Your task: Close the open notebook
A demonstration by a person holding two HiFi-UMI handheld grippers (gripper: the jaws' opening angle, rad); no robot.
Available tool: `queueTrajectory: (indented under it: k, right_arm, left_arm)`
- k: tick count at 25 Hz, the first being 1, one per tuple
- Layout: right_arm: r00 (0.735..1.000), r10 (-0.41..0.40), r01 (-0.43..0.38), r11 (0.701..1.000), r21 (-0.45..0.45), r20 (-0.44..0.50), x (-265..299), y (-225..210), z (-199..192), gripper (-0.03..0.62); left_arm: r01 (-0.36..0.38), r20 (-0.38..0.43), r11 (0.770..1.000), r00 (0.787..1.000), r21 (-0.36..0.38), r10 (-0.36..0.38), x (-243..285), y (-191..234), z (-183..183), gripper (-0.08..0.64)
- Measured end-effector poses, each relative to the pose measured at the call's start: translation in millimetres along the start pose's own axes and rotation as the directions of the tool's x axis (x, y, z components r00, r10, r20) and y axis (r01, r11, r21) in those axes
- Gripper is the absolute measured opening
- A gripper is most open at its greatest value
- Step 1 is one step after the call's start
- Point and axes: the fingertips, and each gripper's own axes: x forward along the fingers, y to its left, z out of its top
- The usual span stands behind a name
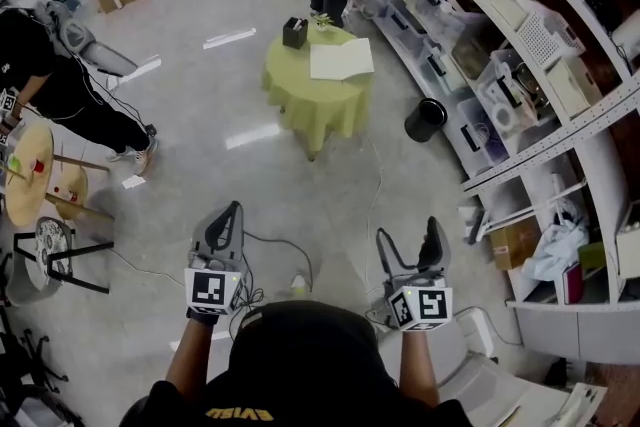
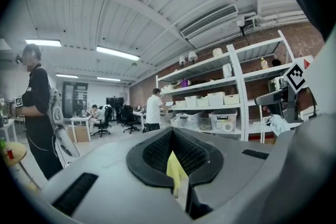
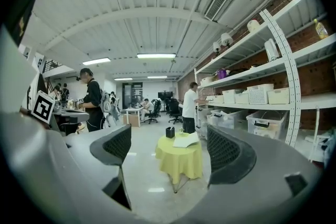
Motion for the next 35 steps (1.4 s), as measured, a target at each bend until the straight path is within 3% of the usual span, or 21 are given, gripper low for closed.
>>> queueTrajectory:
  k: [7, 15, 28, 33, 35]
  right_arm:
    - [1.0, -0.01, 0.01, 1.0, -0.002, -0.024, 6.9, -3.3, -6.6, 0.43]
    - [0.999, 0.008, -0.008, 1.0, -0.001, -0.039, 61.2, -29.6, -0.2, 0.428]
    - [0.997, 0.027, -0.025, 0.999, 0.031, -0.067, 188.0, -114.3, 11.1, 0.423]
    - [0.997, 0.071, -0.074, 0.988, -0.135, -0.026, 229.0, -129.2, 23.7, 0.417]
    - [0.995, 0.097, -0.099, 0.985, -0.14, -0.017, 244.0, -137.1, 22.9, 0.414]
  left_arm:
    - [-0.001, -0.007, 0.996, 1.0, -0.088, 0.001, 17.4, 12.3, -9.1, 0.017]
    - [-0.004, -0.029, 0.997, 1.0, -0.073, 0.001, 70.4, 14.4, -0.2, 0.017]
    - [0.009, -0.037, 0.998, 0.999, -0.057, -0.012, 221.9, 16.1, 34.8, 0.017]
    - [0.007, -0.065, 1.0, 0.998, 0.002, -0.006, 261.3, 15.3, 52.8, 0.017]
    - [0.0, -0.074, 1.0, 0.997, 0.02, 0.001, 275.9, 13.0, 61.2, 0.017]
